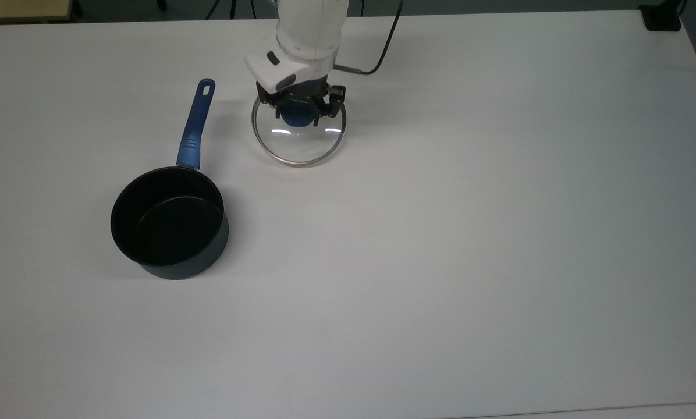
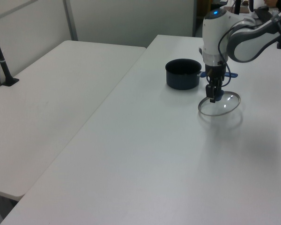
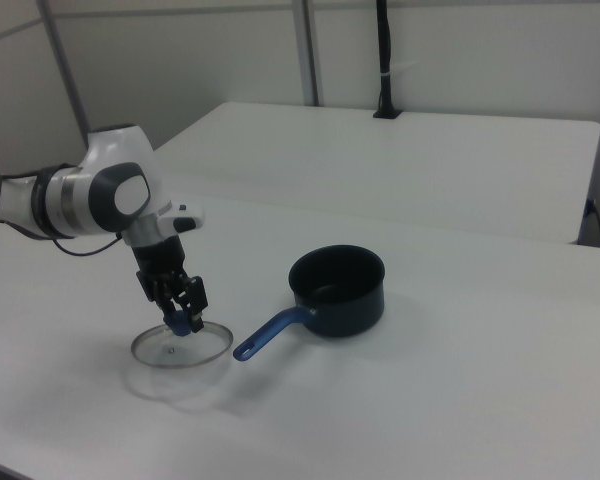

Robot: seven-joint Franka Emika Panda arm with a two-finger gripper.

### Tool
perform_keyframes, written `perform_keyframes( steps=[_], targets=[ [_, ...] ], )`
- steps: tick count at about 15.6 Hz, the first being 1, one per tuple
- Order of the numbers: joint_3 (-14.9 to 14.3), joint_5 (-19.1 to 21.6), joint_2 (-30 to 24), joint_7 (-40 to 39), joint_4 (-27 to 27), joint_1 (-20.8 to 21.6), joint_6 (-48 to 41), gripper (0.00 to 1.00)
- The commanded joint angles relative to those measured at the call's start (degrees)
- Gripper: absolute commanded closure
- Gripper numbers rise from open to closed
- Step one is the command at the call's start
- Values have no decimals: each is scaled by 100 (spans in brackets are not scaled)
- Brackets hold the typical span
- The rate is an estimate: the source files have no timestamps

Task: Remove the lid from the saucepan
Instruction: 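Carry the lid beside the saucepan, lower it onto the table, release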

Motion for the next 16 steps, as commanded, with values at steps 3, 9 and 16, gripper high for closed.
perform_keyframes(
  steps=[3, 9, 16],
  targets=[
    [-12, -425, 141, 599, -49, 186, 95, 0],
    [32, -338, 52, 907, 1318, 221, -1123, 0],
    [-213, 216, 53, 652, 3228, 37, -2558, 0]
  ],
)
